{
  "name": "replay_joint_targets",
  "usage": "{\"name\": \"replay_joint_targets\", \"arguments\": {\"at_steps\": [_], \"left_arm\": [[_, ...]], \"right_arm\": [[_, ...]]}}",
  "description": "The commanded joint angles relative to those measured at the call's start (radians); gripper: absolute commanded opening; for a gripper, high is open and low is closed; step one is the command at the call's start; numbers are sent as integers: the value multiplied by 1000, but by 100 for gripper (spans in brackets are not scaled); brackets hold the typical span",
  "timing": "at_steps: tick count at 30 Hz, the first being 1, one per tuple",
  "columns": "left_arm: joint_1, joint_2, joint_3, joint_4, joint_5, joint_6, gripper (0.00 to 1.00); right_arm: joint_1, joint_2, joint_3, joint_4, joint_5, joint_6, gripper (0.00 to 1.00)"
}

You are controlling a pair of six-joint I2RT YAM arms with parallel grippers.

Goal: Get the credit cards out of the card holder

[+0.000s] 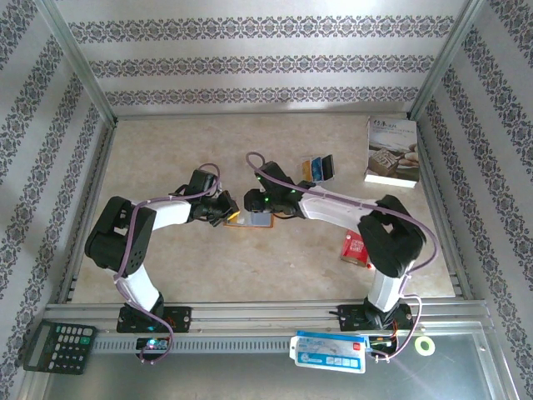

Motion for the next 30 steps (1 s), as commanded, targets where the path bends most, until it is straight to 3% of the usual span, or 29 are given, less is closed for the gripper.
{"name": "replay_joint_targets", "arguments": {"at_steps": [1,4,7,12,15,23,30], "left_arm": [[-12,-53,0,56,52,13,0],[-20,-58,-2,107,96,11,0],[-37,-51,7,139,124,8,8],[-71,-27,29,156,127,15,36],[-94,-7,49,142,124,29,44],[-154,67,113,115,93,33,53],[-160,108,149,59,56,38,54]], "right_arm": [[-14,-70,-64,10,142,9,37],[-22,-118,-107,19,189,14,37],[-32,-158,-144,39,215,28,37],[-51,-203,-184,62,233,40,37],[-61,-222,-195,63,239,42,37],[-86,-259,-239,81,244,66,37],[-98,-264,-254,86,227,69,38]]}}
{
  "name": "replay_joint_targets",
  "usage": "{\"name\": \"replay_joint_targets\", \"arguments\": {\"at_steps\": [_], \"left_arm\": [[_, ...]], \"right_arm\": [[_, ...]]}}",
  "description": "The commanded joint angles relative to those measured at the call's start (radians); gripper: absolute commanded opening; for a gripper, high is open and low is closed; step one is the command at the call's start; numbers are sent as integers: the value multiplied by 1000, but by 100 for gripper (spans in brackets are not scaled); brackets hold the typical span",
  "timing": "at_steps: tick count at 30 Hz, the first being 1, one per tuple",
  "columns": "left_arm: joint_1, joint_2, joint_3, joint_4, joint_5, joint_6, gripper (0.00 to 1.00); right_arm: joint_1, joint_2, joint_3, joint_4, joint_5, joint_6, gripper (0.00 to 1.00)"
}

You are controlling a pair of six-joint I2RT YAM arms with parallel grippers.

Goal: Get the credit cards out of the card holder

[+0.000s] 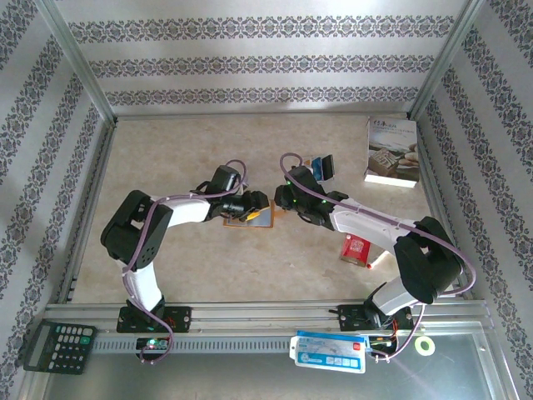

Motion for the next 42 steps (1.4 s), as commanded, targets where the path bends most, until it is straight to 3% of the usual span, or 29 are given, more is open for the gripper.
{"name": "replay_joint_targets", "arguments": {"at_steps": [1,8,13,17,21,26,35,42], "left_arm": [[-8,-19,31,-51,-25,25,54],[43,-158,20,-182,-129,80,56],[129,-231,-44,-244,-192,102,45],[159,-257,-62,-286,-214,136,40],[159,-223,-24,-362,-216,183,35],[111,-172,65,-514,-305,269,30],[90,-112,148,-591,-360,329,19],[85,-88,181,-639,-393,364,17]], "right_arm": [[-11,-26,-18,21,5,14,38],[-10,23,21,54,-132,-4,37],[1,128,64,135,-320,64,31],[17,209,89,201,-395,124,27],[29,268,114,234,-422,179,23],[49,323,135,237,-420,226,16],[50,397,171,236,-452,259,11],[46,419,170,240,-456,262,11]]}}
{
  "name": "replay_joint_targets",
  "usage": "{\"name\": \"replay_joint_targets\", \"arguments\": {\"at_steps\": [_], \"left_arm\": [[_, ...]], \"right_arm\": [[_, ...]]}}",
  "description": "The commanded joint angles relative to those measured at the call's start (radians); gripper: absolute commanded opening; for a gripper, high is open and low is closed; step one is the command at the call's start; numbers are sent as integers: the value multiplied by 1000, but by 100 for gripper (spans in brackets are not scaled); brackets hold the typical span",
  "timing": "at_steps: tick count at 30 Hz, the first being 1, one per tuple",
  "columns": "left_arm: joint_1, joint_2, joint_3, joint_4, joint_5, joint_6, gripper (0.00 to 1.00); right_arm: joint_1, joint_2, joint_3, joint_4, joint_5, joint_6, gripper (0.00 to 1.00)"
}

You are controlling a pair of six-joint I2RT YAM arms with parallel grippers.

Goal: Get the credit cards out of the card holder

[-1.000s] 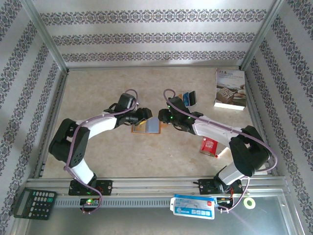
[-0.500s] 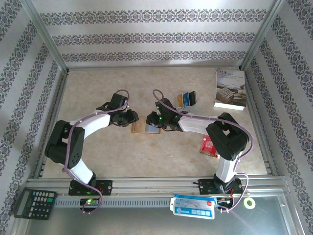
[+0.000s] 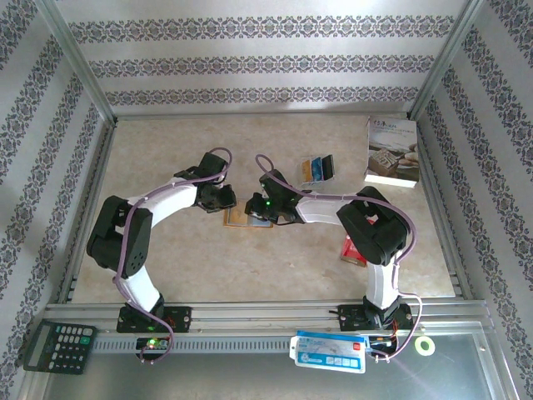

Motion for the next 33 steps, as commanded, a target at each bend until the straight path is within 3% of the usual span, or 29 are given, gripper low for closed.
{"name": "replay_joint_targets", "arguments": {"at_steps": [1,12,33], "left_arm": [[-12,17,28,-66,-33,44,18],[-19,67,53,-52,-1,38,18],[-23,101,-18,-49,-56,-4,11]], "right_arm": [[-1,12,20,18,-16,8,11],[-13,19,7,9,-10,14,16],[-26,48,1,21,-40,28,15]]}}
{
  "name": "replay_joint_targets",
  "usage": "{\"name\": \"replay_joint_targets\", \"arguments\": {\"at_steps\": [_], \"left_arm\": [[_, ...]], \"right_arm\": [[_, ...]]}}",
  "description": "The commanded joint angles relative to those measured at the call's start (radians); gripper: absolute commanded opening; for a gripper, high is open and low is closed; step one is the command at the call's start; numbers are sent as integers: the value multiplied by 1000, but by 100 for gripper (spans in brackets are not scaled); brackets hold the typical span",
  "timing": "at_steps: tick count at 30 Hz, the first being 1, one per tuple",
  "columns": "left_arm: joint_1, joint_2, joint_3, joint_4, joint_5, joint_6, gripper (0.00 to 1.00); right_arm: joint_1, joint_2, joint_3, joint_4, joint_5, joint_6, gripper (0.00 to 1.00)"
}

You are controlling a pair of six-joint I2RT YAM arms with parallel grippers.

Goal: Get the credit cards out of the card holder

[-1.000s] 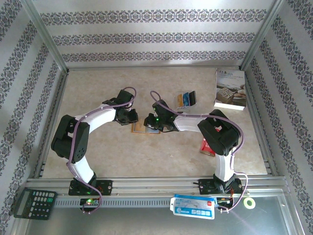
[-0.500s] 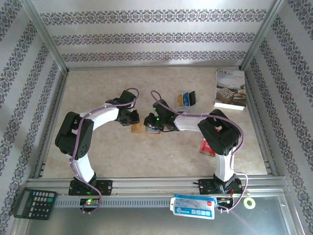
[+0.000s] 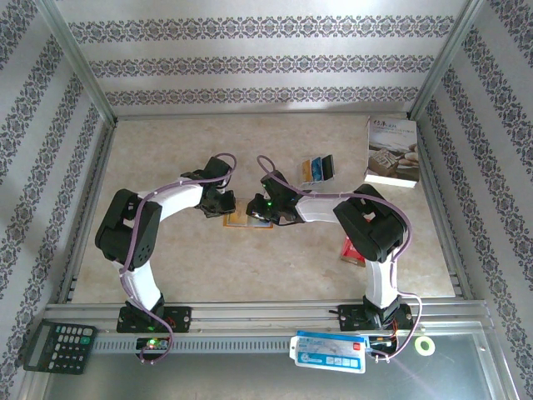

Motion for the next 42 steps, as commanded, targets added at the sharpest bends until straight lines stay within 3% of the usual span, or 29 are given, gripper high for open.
{"name": "replay_joint_targets", "arguments": {"at_steps": [1,28,42], "left_arm": [[-11,26,-25,-31,-17,-17,11],[-11,36,-49,-34,-24,-18,8],[-12,46,-50,-34,-18,-13,10]], "right_arm": [[-11,18,1,23,-24,18,15],[-13,49,1,46,-73,26,11],[-23,55,-13,121,-127,42,15]]}}
